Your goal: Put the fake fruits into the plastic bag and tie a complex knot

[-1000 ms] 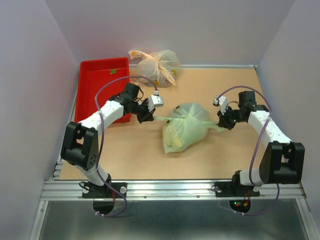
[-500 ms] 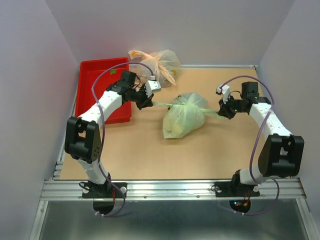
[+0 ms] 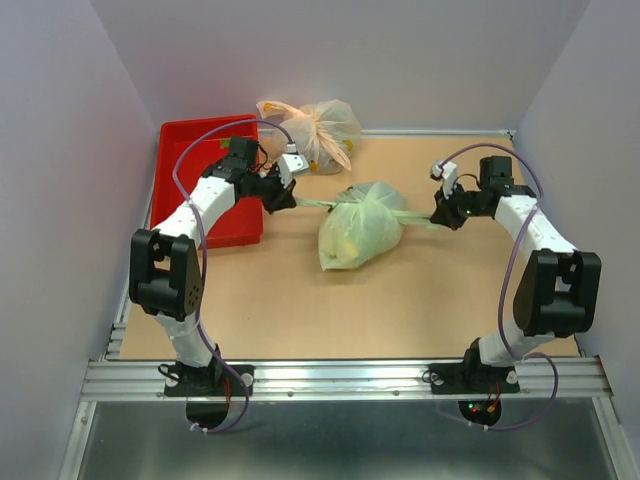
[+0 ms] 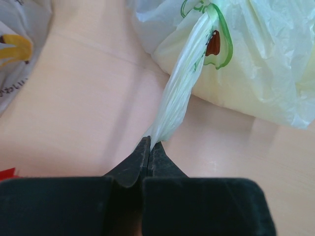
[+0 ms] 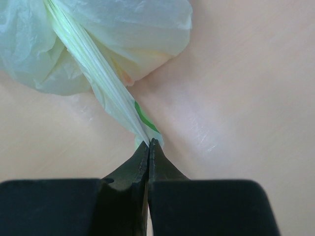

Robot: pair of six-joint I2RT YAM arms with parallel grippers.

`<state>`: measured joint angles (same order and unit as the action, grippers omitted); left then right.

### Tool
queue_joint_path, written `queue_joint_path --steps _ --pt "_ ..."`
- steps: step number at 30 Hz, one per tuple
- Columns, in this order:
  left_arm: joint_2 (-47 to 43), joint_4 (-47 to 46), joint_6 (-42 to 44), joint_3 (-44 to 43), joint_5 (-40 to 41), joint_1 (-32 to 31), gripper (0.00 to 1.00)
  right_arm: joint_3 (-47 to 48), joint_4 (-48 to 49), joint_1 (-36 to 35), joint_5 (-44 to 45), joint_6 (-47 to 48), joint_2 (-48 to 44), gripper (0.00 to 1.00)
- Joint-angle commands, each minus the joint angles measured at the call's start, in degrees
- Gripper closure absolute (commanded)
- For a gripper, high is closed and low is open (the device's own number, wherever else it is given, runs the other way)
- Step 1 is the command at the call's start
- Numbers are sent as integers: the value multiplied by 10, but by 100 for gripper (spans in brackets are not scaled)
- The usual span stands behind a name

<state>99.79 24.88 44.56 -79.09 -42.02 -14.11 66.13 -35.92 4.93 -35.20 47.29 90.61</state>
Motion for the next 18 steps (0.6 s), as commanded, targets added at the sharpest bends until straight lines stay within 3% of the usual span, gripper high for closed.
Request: queue_joint_path --steps 1,7,11,12,13,14,15,17,18 --pt "-13 47 34 -32 198 123 100 19 -13 78 242 16 0 100" --pt "-15 30 33 18 204 121 100 -47 -17 29 215 -25 -3 100" --pt "-3 28 21 10 203 119 100 -39 -22 1 197 -64 15 100" --pt "-3 31 16 4 200 118 99 -28 -27 -5 188 -70 19 93" --pt "-6 32 10 -4 189 116 94 -19 -34 -5 183 -78 22 89" --pt "-9 31 5 -8 182 116 79 -9 -36 -5 180 -87 26 86" --pt "-12 34 2 -12 175 114 72 8 -40 -5 175 -89 26 82" --pt "-28 37 -10 -19 163 103 53 26 -44 -5 167 -105 21 68" --pt "-41 35 -17 -20 160 100 50 44 -55 -5 154 -110 20 56"
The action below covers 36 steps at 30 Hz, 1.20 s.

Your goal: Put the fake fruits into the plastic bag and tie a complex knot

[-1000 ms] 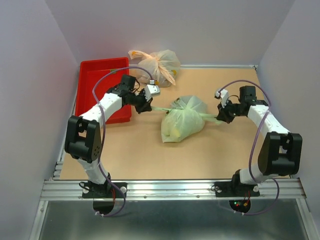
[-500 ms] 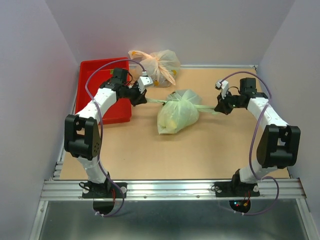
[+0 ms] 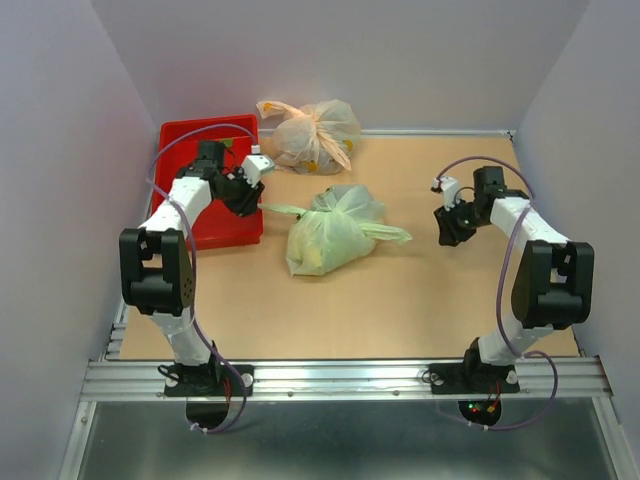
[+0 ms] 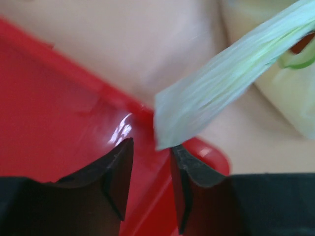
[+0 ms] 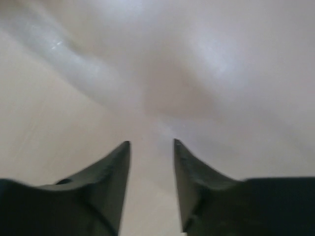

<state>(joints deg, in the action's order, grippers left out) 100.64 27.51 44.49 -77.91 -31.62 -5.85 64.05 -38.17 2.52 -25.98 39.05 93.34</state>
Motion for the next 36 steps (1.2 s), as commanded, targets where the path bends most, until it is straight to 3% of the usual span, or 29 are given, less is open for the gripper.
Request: queue_joint_path --steps 1,4,5,6,7,8,13,15,19,25,36 --pt "-55 9 -23 -39 47 15 47 77 -37 19 52 -32 -11 48" --pt "-76 12 -60 -60 30 7 36 118 -58 19 10 -57 -24 29" --pt "-82 16 -81 -80 24 6 2 126 -61 19 -4 -70 -28 26" --pt "-88 16 -93 -90 20 6 1 135 -62 19 -17 -79 -33 22" --pt "-98 15 -105 -110 10 5 1 153 -61 19 -42 -92 -43 7" --pt "-104 13 -121 -117 9 6 1 164 -61 19 -57 -118 -45 1" --pt "-162 -58 -256 -103 47 7 1 216 -46 19 -141 -247 -43 0" --pt "-179 -70 -311 -80 52 6 1 198 5 19 -142 -335 -49 0" --pt "-227 -90 -353 -12 50 6 1 138 70 19 -106 -415 -56 0" --pt "-308 -132 -354 149 121 6 1 0 139 19 -62 -398 -87 0" --pt "-420 -144 -333 306 182 7 1 -171 208 19 -53 -358 -206 0"
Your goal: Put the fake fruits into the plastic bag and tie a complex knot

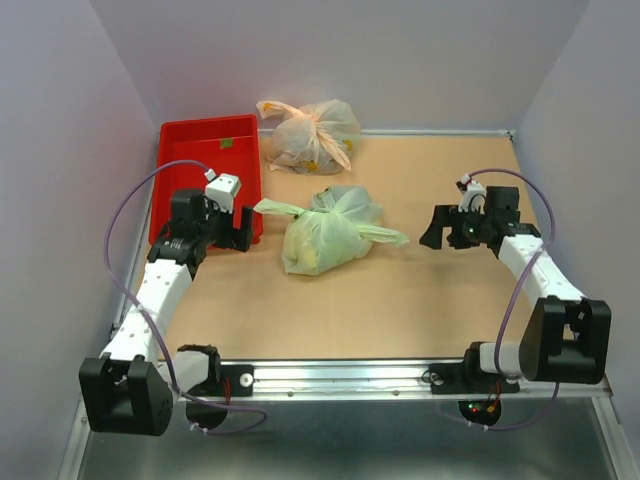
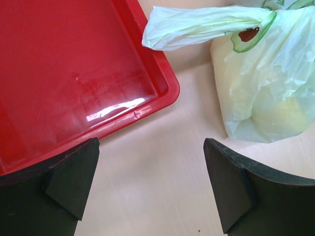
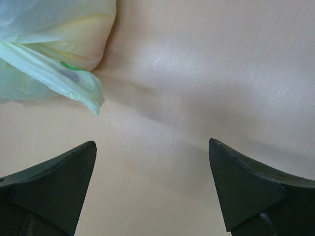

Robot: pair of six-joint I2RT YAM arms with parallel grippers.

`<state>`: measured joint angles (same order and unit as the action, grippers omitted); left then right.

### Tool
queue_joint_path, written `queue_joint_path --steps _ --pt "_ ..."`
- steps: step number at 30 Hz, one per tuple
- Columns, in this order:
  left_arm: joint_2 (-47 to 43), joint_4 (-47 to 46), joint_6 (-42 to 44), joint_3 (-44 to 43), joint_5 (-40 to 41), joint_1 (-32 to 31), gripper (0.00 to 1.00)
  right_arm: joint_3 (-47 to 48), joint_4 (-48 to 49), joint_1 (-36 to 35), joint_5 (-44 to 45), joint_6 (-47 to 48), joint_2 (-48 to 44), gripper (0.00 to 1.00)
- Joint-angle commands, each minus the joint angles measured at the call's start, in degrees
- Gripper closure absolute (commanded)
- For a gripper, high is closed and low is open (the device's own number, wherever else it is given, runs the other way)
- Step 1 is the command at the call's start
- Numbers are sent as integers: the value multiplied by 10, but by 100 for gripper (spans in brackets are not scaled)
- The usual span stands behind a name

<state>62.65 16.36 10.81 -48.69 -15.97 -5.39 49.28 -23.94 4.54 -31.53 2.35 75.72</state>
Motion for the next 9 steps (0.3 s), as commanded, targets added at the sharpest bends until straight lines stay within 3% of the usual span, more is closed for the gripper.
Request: queue_joint_path --steps 1,9 --pt "-47 -34 -3 14 34 1 1 -29 72 -1 2 8 -36 0" --pt "-49 -41 -16 -5 56 1 1 -54 85 -1 9 -8 -82 0"
